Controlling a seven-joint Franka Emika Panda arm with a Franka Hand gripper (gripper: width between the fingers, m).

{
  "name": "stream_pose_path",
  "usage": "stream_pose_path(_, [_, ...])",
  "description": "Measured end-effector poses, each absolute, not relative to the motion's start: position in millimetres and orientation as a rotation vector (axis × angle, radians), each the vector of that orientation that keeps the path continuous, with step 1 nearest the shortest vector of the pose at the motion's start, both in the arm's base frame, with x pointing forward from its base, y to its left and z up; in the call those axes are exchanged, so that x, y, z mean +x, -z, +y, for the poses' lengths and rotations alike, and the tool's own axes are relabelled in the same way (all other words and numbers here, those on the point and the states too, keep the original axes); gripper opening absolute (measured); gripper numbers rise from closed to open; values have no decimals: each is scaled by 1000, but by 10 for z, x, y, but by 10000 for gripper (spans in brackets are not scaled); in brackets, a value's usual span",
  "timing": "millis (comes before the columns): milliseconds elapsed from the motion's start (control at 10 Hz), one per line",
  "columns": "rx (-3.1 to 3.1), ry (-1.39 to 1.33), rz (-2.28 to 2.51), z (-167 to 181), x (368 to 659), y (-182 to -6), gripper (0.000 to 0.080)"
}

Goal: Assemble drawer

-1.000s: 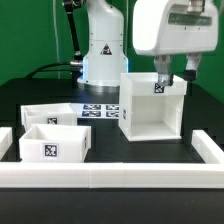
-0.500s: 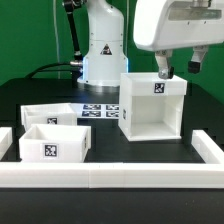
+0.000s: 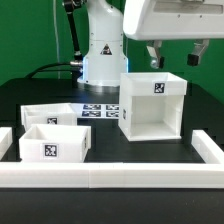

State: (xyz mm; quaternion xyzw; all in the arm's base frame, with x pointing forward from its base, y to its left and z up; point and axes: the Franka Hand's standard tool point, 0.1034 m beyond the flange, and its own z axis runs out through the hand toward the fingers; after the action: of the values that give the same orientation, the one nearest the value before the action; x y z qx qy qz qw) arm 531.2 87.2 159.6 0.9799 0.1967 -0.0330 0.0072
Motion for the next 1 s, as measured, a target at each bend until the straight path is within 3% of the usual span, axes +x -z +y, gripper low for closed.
stream_pose_path(400, [3091, 95, 512, 881, 5274, -1587, 650])
stream_pose_path(700, [3115, 69, 347, 961, 4800, -1519, 650])
stream_pose_path(1000, [3124, 68, 307, 1120, 4531, -1343, 650])
